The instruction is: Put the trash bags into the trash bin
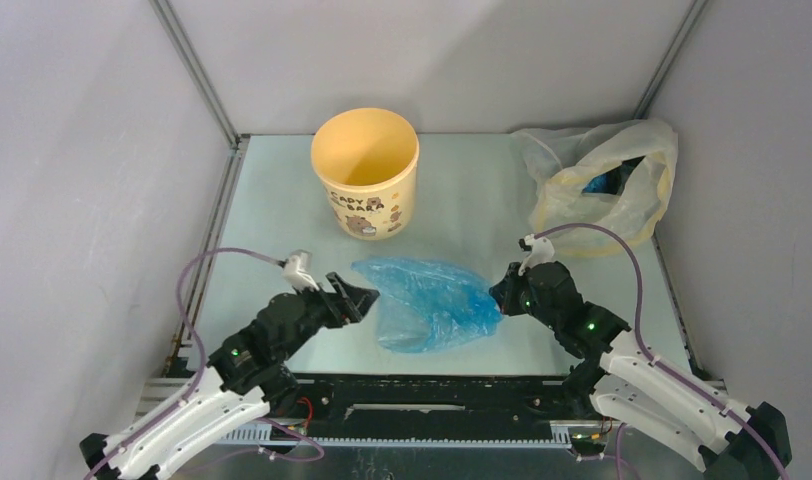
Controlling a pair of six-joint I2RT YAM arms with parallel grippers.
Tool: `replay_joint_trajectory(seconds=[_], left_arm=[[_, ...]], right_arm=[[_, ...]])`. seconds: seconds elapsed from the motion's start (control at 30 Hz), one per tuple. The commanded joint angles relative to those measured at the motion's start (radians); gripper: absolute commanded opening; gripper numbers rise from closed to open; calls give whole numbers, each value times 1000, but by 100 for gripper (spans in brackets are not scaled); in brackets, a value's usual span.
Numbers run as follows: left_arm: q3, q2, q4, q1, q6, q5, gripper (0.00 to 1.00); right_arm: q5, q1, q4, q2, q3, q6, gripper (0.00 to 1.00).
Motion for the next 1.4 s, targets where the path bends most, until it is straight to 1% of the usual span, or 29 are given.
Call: replay_joint_trajectory(seconds=[0.0,0.03,0.1,0.23,0.33,0.4,0.5,0.57,0.73,0.8,0.9,0.97,1.03,1.1,1.17,1.3,1.37], left_arm=[[-135,42,247,-7,-189,244,89],[-141,69,270,-8,-199,252,89],[-118,110,288,-7,-166,250,89],[-15,121,138,-1,-35,73,92],[38,130,81,36,45,44,87],[57,144,75,56,72,50,81],[64,177,103,82,82,95,76],[69,216,122,97,82,127,75],[78,286,149,124,98,147,70],[75,298,165,139,106,147,65],[79,310,187,163,114,160,58],[83,314,201,172,121,161,51],[90,320,215,178,126,159,50],[99,336,228,182,128,165,49],[112,358,239,184,132,176,49],[129,390,259,185,145,178,44],[134,397,266,185,154,169,39]], right_arm=[[9,9,25,10,2,34,0],[6,8,30,9,2,33,0],[-5,7,33,1,7,27,0],[15,5,19,-11,11,-9,0],[35,3,-3,-15,22,-32,1],[41,1,-6,-17,23,-56,3],[38,-2,-10,-9,35,-80,13],[36,-2,-26,-5,49,-89,30],[51,22,-100,-32,89,-98,50],[117,64,-155,-48,115,-93,54],[236,171,-212,-72,155,-74,53],[299,269,-216,-71,173,-53,51],[359,373,-202,-48,191,-30,50],[385,464,-161,-2,207,-20,50],[386,525,-103,72,218,-22,50],[354,589,23,246,260,-65,51],[336,600,65,335,295,-90,51]])
